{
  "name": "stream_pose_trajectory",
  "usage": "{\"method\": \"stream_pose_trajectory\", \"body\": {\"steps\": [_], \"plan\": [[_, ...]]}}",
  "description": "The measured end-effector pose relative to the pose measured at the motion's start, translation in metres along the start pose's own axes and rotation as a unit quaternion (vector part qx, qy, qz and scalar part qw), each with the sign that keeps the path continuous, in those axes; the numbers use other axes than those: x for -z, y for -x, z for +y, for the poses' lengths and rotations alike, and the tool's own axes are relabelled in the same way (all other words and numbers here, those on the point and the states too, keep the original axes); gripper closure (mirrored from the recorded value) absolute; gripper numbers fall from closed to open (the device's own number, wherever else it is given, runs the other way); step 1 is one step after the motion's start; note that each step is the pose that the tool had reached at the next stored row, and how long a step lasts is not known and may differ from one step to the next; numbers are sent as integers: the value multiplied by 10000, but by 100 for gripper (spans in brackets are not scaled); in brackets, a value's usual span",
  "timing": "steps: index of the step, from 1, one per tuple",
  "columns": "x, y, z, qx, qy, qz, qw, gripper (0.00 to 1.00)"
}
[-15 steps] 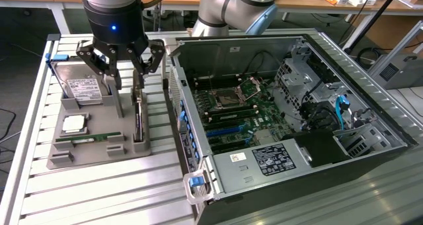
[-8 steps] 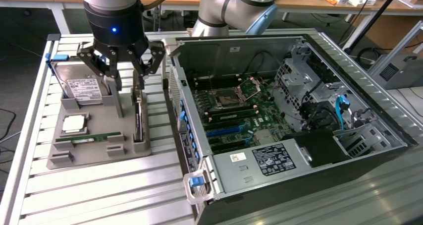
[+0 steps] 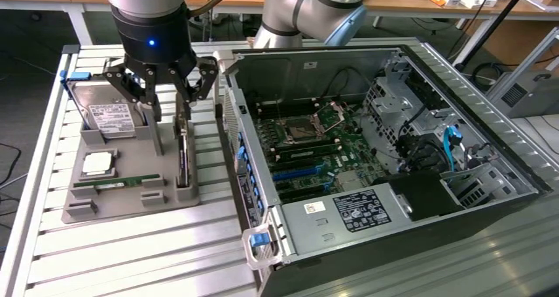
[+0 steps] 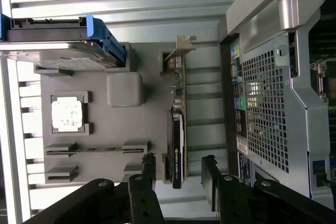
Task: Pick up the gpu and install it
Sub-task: 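Pick up the gpu and move the gpu toward the slot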
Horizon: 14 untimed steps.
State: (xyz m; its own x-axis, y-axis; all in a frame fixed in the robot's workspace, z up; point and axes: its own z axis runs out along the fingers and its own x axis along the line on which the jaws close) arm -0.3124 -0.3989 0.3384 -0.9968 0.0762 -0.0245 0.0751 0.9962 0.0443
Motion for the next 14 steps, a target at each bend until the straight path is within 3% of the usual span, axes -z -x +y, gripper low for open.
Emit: {"method": "stream_pose_trajectory", "body": {"steps": [14], "plan": [[-55,-1,-2,0,0,0,10000,52]]}}
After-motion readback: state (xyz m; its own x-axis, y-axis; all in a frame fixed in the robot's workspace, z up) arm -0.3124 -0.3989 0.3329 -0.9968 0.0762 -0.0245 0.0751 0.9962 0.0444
